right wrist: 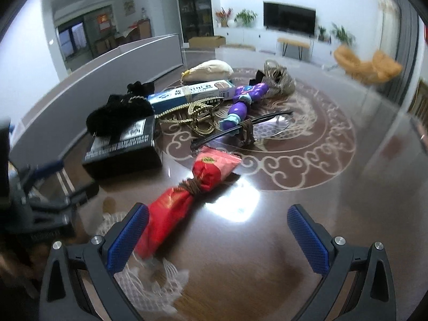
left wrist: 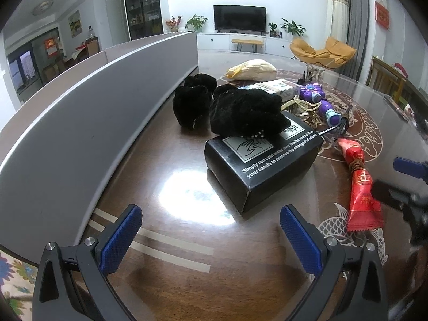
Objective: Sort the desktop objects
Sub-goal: 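Move the left tool toward the black box while the right tool approaches the red package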
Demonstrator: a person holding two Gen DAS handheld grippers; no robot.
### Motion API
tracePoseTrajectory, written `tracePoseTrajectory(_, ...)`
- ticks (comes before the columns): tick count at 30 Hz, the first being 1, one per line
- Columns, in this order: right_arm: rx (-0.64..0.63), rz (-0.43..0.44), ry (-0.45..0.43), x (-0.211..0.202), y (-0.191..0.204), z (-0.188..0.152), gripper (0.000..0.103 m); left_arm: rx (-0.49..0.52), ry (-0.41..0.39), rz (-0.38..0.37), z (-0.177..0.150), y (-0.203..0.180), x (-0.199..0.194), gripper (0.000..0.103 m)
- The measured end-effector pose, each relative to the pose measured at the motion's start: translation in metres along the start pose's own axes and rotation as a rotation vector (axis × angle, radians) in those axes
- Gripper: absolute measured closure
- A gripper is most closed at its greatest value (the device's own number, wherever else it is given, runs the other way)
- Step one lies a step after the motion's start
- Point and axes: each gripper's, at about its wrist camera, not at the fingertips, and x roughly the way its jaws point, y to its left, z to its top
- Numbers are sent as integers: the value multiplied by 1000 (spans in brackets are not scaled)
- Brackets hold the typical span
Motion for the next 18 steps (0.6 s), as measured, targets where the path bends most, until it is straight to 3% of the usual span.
tracePoseTrajectory(4, -27, -3, 72, 22, 12, 10, 0, -1, -25, 11, -3, 0, 3, 0)
tracePoseTrajectory(8, -100, -59, 122, 40, 27, 11, 0, 5, -19, 21, -4, -1, 3, 0)
tracePoseTrajectory(14, -66, -63, 117, 39, 6, 13, 0, -47, 3, -28, -3, 4, 7, 0)
tracePoseTrajectory(18, -126, -11, 73, 38, -4, 12, 0, -43, -13, -24, -2, 3, 7, 0)
